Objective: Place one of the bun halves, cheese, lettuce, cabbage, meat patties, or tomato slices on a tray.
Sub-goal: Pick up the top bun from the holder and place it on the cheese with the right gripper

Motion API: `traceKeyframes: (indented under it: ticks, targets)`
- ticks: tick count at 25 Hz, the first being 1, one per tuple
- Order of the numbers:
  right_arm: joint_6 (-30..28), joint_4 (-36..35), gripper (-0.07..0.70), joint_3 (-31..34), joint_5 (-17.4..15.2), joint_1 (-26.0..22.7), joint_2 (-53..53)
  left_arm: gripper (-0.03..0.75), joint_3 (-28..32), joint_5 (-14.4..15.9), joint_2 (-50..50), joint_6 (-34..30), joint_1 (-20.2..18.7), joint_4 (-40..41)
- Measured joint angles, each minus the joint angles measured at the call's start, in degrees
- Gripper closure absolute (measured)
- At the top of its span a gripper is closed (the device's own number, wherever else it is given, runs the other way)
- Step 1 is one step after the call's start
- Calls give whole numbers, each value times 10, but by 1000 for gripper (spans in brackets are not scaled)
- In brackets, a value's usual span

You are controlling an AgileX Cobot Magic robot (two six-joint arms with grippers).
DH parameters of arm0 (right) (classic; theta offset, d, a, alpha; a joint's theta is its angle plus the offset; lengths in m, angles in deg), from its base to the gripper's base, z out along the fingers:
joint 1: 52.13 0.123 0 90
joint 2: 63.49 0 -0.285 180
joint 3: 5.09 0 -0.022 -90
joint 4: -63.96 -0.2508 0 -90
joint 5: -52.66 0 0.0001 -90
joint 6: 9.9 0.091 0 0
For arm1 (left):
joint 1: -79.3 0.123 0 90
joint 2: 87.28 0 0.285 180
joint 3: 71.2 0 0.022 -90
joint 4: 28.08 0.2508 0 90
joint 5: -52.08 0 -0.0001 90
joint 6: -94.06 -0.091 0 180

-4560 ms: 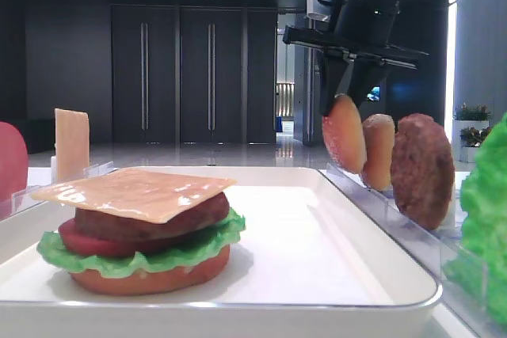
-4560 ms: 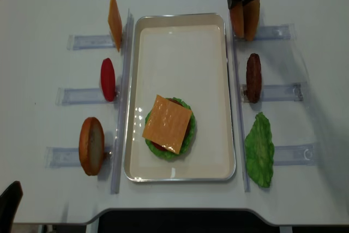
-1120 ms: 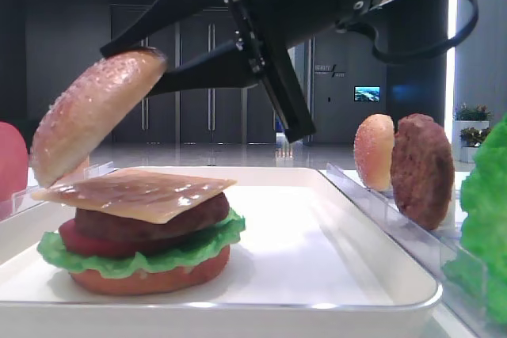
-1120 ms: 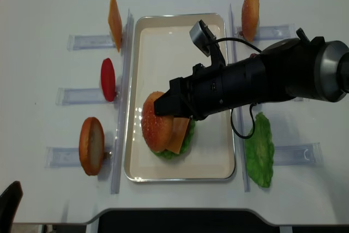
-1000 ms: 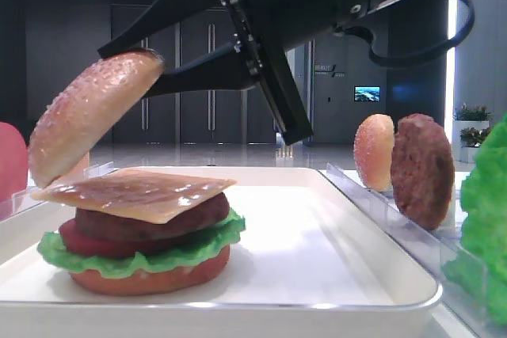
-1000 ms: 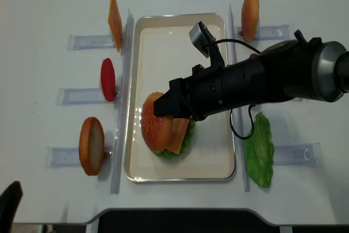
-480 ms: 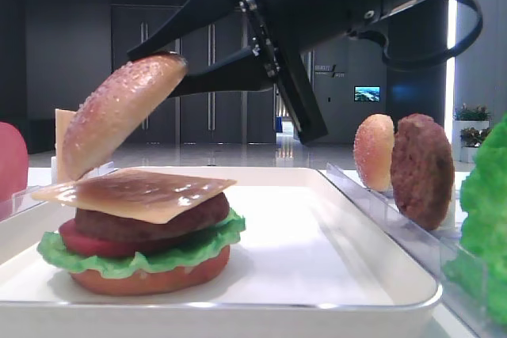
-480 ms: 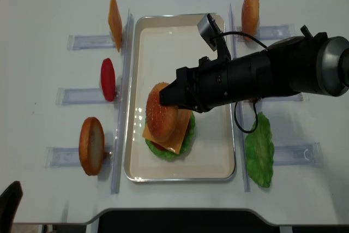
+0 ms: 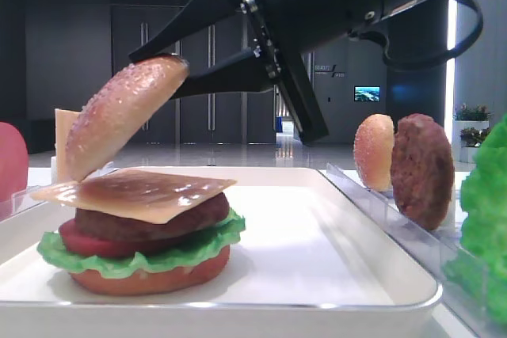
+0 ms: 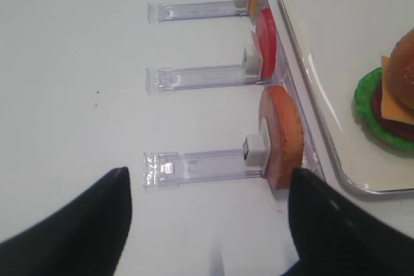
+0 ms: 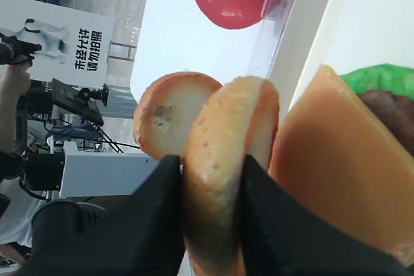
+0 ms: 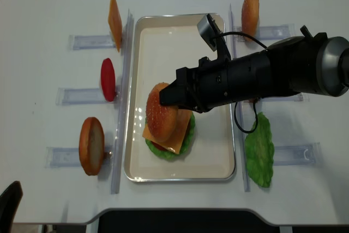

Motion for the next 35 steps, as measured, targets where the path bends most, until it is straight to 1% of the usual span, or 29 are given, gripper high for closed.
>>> traceKeyframes:
  ticks: [15,20,23,33,35]
  targets:
    - [0,1,438,0,2,0,-1,139,0,0,0,0,0,0]
    - [0,-7,438,0,-20,0,-25,139,0,0,0,0,0,0]
    - [0,-10,439,0,-26,0,-29,139,0,0,0,0,0,0]
    - [0,-10,439,0,-28,0,-29,139,0,0,0,0,0,0]
    - [0,-10,439,0,-24,0,-29,139,0,0,0,0,0,0]
